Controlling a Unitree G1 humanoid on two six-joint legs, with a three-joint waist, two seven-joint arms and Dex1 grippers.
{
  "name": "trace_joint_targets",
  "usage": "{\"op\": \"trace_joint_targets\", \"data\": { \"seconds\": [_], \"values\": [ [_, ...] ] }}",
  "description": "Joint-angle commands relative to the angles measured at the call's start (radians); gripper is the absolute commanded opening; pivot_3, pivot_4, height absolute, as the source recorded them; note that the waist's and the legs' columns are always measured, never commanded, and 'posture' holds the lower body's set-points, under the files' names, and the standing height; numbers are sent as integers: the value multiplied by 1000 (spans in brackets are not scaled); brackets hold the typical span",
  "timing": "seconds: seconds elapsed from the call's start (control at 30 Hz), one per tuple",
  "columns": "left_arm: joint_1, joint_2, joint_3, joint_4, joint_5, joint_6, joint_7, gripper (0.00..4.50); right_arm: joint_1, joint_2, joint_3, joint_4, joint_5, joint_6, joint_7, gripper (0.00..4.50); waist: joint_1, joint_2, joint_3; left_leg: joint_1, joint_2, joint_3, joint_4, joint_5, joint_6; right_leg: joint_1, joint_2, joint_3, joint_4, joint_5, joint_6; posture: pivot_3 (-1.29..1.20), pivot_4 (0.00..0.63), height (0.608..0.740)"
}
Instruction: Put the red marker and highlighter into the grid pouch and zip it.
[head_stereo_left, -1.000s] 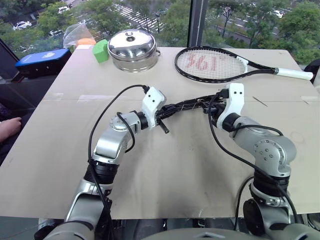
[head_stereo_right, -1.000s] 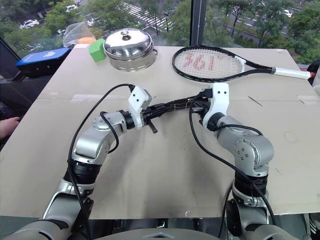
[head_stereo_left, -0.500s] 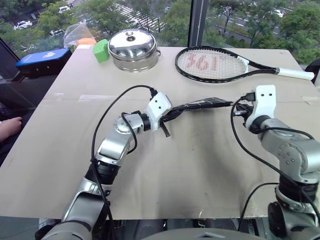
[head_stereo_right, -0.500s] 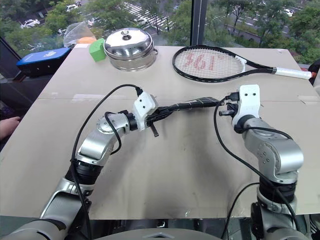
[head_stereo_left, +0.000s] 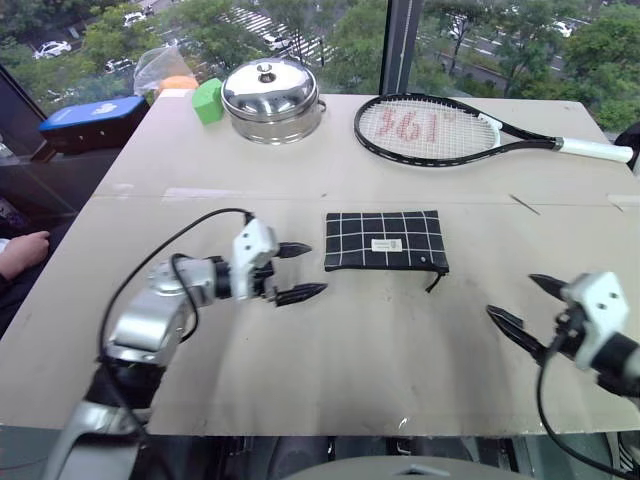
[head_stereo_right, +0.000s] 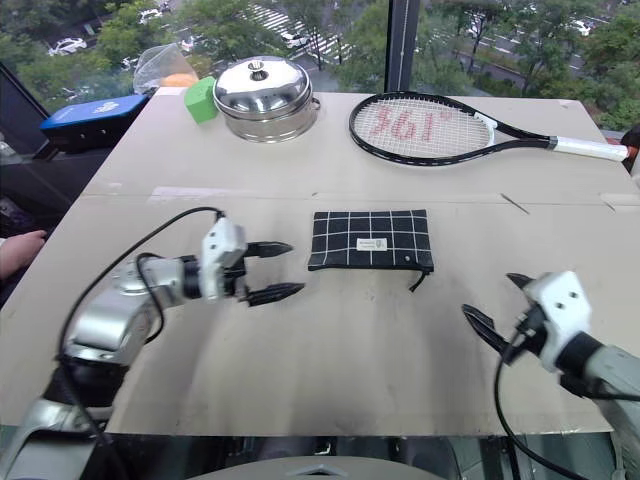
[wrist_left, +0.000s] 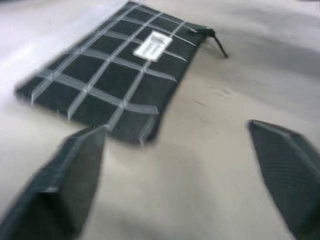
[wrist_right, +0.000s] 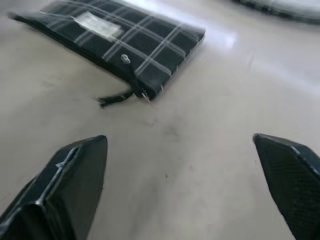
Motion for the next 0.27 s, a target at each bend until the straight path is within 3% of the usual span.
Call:
{"op": "trace_joint_targets", "data": {
  "seconds": [0.03, 0.27],
  "values": [
    [85, 63, 104, -82, -77, 24, -67, 4441, 102, 23, -180, -12, 29, -156, 126, 4500, 1, 0, 0, 0, 0, 0, 1, 0, 0, 0, 0, 0, 0, 0, 0, 0, 150, 740],
    [216, 117, 193, -91, -97, 36, -93, 4441, 241, 51, -332, 12, 84, -257, 237, 4500, 4, 1, 0, -1, 0, -1, 0, -3, -5, 0, -8, 2, 0, 0, -1, 0, 150, 740]
  ]
}}
